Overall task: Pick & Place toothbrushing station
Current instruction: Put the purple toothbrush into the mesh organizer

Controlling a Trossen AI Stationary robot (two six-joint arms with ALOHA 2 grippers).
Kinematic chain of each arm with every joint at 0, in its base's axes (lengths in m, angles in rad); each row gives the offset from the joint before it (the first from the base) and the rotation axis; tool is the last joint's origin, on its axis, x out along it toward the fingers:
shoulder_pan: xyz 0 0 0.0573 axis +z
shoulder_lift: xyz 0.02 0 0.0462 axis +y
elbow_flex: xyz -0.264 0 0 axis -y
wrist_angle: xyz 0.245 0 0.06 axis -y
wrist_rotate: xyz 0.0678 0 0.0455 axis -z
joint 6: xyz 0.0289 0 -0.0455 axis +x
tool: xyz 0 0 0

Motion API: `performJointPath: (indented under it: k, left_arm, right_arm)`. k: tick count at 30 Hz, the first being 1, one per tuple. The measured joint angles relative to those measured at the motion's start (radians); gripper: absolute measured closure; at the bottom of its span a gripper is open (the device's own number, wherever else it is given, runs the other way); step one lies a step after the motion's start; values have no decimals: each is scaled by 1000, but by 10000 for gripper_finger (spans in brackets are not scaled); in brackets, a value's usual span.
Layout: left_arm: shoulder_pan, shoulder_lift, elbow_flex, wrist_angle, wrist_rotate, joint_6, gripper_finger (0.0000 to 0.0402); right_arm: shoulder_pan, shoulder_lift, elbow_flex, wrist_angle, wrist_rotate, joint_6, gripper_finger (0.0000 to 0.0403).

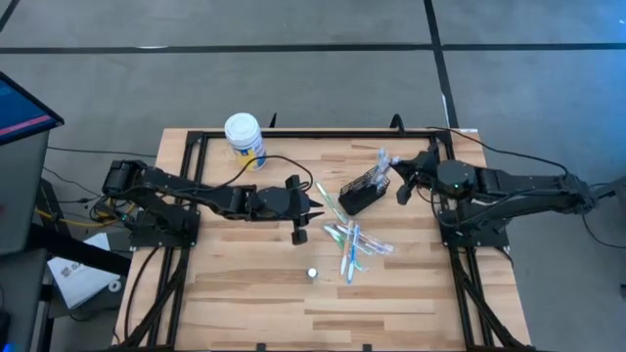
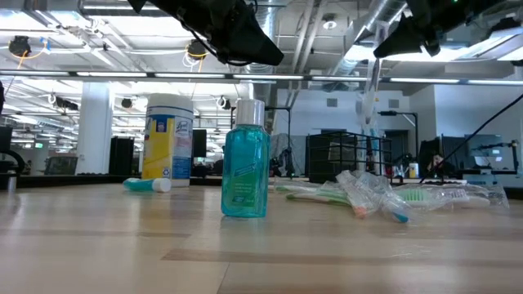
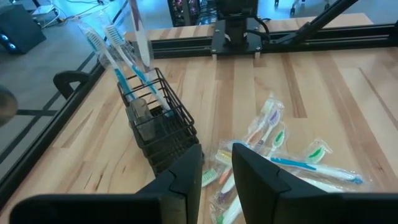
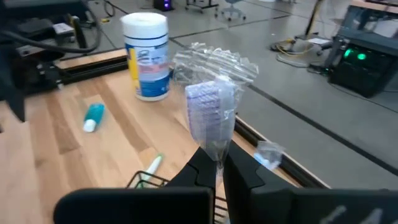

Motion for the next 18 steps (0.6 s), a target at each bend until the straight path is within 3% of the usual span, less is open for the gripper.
performJointPath:
  k: [18]
  left_arm:
    - [0, 0, 0, 1, 0, 0, 318]
  right_arm:
    - [-79, 38, -1, -11, -32, 10, 403]
